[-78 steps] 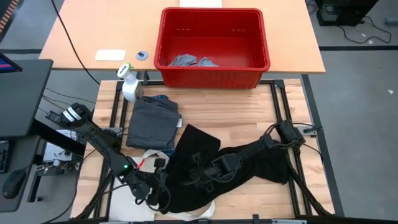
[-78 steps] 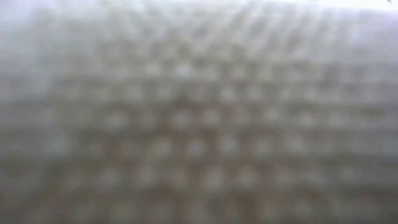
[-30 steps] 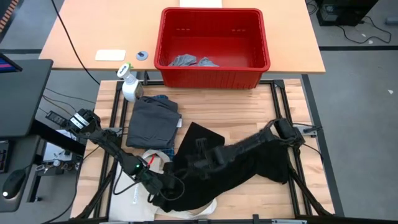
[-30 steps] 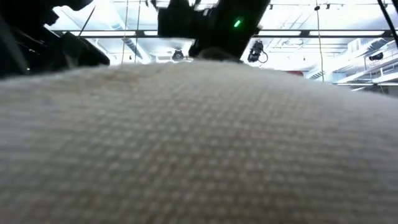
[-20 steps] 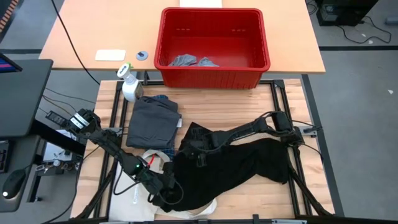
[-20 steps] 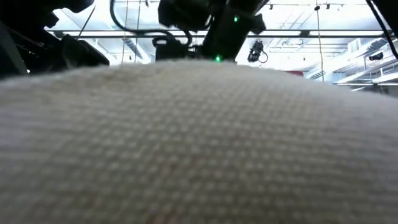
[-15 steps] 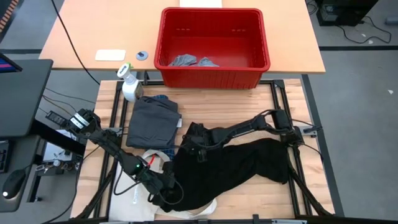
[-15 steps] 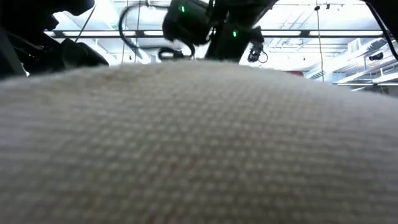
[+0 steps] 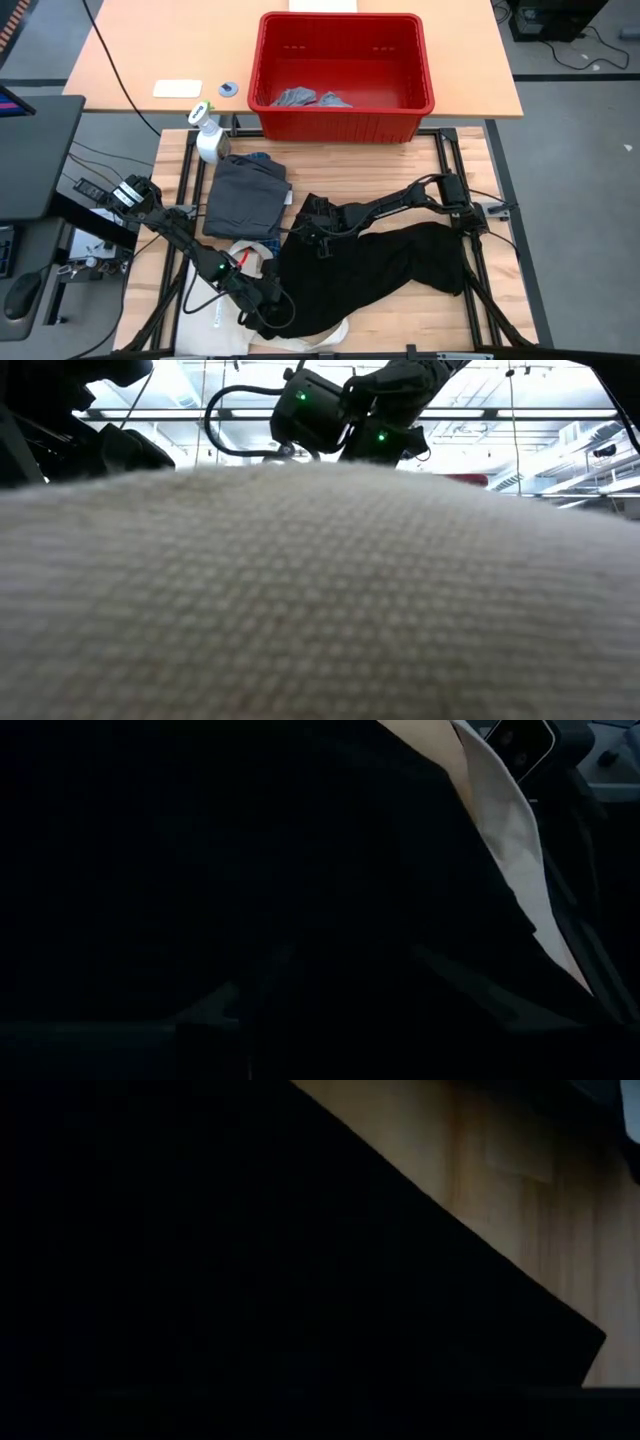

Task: Fold Laundry from Bin
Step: Fold the black shirt

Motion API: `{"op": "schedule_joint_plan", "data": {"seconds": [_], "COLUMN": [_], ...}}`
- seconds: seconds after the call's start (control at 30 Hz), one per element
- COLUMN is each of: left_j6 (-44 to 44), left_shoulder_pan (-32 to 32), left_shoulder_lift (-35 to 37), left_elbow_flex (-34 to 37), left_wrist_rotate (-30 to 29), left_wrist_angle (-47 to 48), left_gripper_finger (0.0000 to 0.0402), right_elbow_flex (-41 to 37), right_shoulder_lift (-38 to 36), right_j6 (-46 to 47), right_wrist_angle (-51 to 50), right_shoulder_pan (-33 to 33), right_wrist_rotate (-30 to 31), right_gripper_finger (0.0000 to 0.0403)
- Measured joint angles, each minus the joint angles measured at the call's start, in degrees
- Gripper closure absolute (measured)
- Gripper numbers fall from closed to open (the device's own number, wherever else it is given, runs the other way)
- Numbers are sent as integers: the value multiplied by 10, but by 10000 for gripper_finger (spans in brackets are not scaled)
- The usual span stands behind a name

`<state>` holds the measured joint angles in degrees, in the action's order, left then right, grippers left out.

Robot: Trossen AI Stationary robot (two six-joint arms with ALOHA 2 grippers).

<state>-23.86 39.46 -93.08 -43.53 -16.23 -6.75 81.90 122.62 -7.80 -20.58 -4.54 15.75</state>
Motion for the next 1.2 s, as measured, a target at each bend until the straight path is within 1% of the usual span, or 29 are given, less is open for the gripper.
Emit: {"op": "schedule_joint_plan", "data": {"seconds": [0.07, 0.1, 0.13, 0.3, 0.43, 0.57, 0.8, 0.9, 0.97, 1.03, 1.1, 1.2], "left_j6": [0, 0, 0, -5, -9, -10, -11, -11, -11, -11, -11, -11], "left_shoulder_pan": [0, 0, 0, 0, 0, 0, 0, 0, 0, 0, 0, 0], "left_shoulder_lift": [0, 0, 0, 0, 0, 0, 0, 0, 0, 0, 0, 0], "left_elbow_flex": [0, 0, 0, 0, 0, 0, 0, 0, 0, 0, 0, 0], "left_wrist_rotate": [0, 0, 0, 0, 0, 0, 0, 0, 0, 0, 0, 0], "left_wrist_angle": [0, 0, 1, 6, 12, 13, 12, 12, 12, 12, 11, 9], "left_gripper_finger": [212, 212, 212, 212, 212, 212, 212, 212, 212, 212, 212, 212], "right_elbow_flex": [0, 0, 0, -1, -1, -1, -1, -1, 0, 0, -7, -33], "right_shoulder_lift": [1, 1, 1, -3, -23, -47, -81, -92, -96, -94, -93, -93], "right_j6": [1, 1, 1, 5, 3, 11, 14, 5, -2, 7, 32, 84], "right_wrist_angle": [0, 0, 0, -2, -13, -27, -23, -4, 7, 4, 6, 48], "right_shoulder_pan": [0, 0, 0, -6, -11, -19, -30, -41, -44, -43, -29, -1], "right_wrist_rotate": [0, 0, 3, 26, 26, 59, 72, 95, 81, 63, 30, -25], "right_gripper_finger": [371, 387, 392, 377, 395, 395, 399, 400, 398, 388, 367, 324]}}
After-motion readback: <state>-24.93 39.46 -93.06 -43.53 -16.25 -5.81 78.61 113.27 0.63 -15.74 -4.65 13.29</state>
